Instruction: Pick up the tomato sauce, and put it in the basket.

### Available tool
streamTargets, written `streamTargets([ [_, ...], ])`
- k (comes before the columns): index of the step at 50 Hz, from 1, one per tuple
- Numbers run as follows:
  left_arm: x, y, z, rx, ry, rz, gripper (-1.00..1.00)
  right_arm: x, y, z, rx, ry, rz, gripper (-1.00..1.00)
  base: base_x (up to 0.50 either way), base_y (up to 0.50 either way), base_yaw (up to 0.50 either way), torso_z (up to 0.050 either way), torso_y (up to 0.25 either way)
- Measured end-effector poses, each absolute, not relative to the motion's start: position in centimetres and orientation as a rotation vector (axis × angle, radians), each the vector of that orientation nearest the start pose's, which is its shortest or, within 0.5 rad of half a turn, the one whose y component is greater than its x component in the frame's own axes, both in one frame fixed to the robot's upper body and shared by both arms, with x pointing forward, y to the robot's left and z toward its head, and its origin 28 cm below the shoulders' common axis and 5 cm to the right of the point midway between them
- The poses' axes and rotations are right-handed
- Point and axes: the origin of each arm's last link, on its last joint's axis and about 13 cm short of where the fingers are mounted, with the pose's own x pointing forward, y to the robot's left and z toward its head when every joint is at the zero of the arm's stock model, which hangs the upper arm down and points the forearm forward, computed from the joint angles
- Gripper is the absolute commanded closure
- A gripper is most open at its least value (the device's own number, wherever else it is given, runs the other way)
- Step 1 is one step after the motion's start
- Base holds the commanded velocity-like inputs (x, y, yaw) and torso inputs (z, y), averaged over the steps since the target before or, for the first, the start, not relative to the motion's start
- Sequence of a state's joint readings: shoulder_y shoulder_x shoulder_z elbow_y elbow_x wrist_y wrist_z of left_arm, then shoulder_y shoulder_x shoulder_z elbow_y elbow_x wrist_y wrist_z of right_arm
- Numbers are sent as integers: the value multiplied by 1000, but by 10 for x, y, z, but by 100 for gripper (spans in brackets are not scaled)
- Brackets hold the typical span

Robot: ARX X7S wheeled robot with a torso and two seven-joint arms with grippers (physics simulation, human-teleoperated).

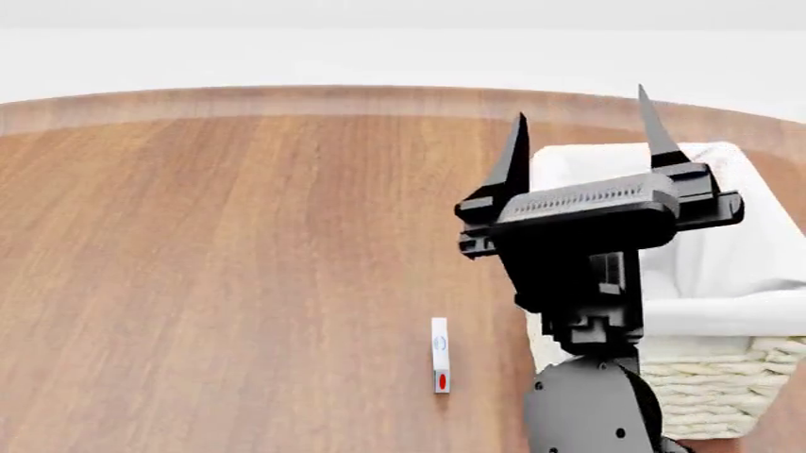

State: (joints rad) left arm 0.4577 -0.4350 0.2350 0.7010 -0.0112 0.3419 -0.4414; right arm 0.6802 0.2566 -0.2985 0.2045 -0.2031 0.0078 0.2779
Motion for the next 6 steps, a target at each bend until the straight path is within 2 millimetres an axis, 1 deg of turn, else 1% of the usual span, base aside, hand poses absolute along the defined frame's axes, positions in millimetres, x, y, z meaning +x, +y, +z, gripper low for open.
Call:
streamTargets([
  [6, 101, 212, 107, 33, -532, -44, -100, 328, -117, 150, -508, -565, -147, -100, 0, 0, 0, 0, 0],
])
